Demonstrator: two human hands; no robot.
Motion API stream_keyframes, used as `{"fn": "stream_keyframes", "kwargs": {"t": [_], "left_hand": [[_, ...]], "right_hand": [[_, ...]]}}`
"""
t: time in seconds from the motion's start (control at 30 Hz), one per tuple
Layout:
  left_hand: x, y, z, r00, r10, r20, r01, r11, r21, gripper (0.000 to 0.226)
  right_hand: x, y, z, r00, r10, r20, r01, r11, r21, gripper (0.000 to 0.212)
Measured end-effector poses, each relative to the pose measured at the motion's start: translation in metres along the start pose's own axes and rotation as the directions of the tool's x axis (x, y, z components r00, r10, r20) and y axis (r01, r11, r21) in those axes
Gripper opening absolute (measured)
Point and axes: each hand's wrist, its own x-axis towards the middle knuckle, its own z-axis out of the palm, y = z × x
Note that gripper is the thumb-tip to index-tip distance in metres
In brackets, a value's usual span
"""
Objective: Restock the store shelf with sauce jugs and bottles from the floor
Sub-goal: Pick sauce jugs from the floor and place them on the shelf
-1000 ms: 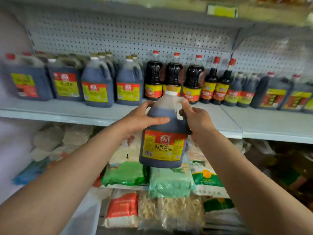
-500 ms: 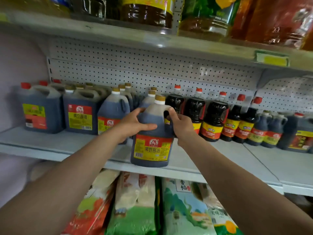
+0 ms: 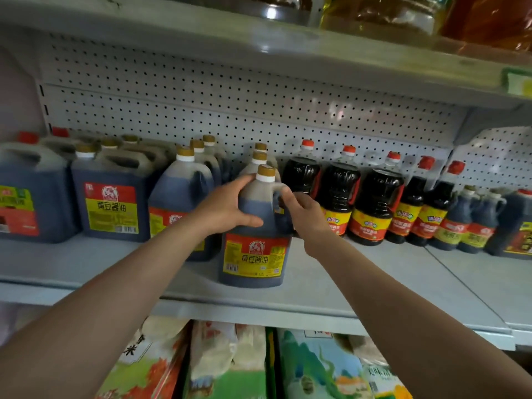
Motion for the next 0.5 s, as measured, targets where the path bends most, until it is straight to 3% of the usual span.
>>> {"fn": "stream_keyframes", "kwargs": {"t": [0.03, 0.1, 0.2, 0.27, 0.37, 0.5], "left_hand": [[0.002, 0.005, -0.002, 1.000, 0.024, 0.020, -0.025, 0.999, 0.047, 0.106], [0.004, 0.010, -0.004, 0.997, 0.038, 0.061, -0.046, 0.991, 0.122, 0.112], [0.004, 0.016, -0.005, 0.995, 0.033, 0.093, -0.060, 0.953, 0.298, 0.118], [0.003, 0.019, -0.006, 0.995, 0.042, 0.086, -0.074, 0.911, 0.405, 0.120], [0.004, 0.022, -0.005, 0.997, 0.032, 0.074, -0.063, 0.883, 0.464, 0.116], [0.009, 0.022, -0.006, 0.998, 0.015, 0.065, -0.045, 0.869, 0.492, 0.109]], "right_hand": [[-0.001, 0.002, -0.003, 0.998, -0.043, 0.054, 0.042, 0.999, 0.034, 0.026], [-0.005, 0.007, -0.010, 0.967, -0.154, 0.200, 0.141, 0.987, 0.078, 0.052], [-0.006, 0.016, -0.016, 0.905, -0.263, 0.333, 0.288, 0.957, -0.026, 0.100], [-0.006, 0.017, -0.017, 0.893, -0.265, 0.364, 0.326, 0.938, -0.116, 0.119], [-0.004, 0.020, -0.017, 0.902, -0.258, 0.347, 0.338, 0.921, -0.193, 0.122], [0.002, 0.029, -0.014, 0.949, -0.191, 0.249, 0.261, 0.921, -0.289, 0.100]]}}
